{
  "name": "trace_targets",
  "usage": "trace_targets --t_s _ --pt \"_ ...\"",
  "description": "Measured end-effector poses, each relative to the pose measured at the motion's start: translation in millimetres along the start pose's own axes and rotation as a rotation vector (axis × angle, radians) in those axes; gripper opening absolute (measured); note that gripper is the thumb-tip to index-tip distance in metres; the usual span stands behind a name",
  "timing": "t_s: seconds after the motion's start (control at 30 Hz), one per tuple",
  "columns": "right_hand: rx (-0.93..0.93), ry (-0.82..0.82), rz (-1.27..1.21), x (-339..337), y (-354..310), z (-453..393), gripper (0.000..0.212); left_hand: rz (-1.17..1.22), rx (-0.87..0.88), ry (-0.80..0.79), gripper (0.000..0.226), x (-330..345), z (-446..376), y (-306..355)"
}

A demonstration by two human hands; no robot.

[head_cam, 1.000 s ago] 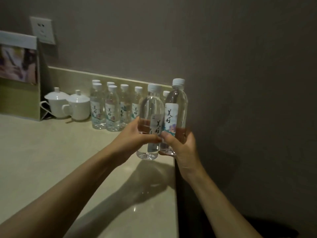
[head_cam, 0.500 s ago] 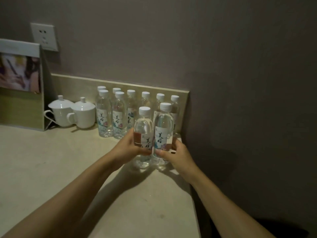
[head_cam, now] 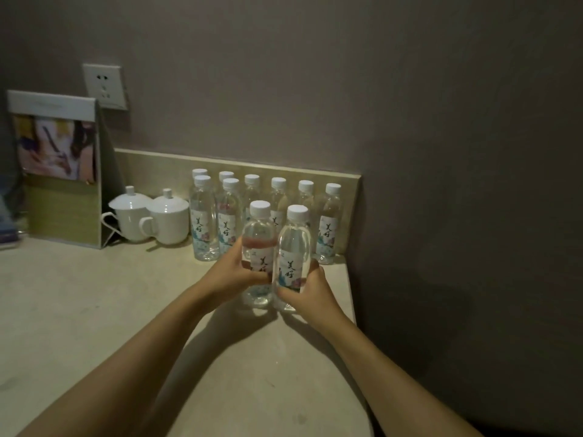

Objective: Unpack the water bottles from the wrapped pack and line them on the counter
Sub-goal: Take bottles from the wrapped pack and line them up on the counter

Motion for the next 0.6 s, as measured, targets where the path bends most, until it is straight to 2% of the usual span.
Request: trace_targets --t_s 0.1,0.23,0.4,0.5,0.6 --pt "0.003 0.015 -0.016 2 0 -1 0.094 -0.048 0.001 0.077 0.07 -4 3 -2" --pt "0.002 0.07 0.028 0 1 -5 0.091 -0.12 0.017 0.152 0.063 -7 5 -5" --pt "0.041 0.078 0.049 4 -2 -14 0.087 -0.152 0.0 0.153 0.054 -16 -6 -13" --pt "0.054 0.089 0.042 5 -9 -20 0.092 -0.151 -0.012 0.116 0.051 -19 -18 -21" --pt "0.078 0.127 0.089 6 -18 -20 0.096 -0.187 -0.06 0.116 0.058 -24 -26 -31"
Point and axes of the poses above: each hand's wrist, its own z-axis away from the middle knuckle, its own x-axis out of the palm, y = z × x, the point moved 9 cm from there along -z, towards the middle knuckle, and after that the axes turned 13 degrees about x, right-handed, at the moved point
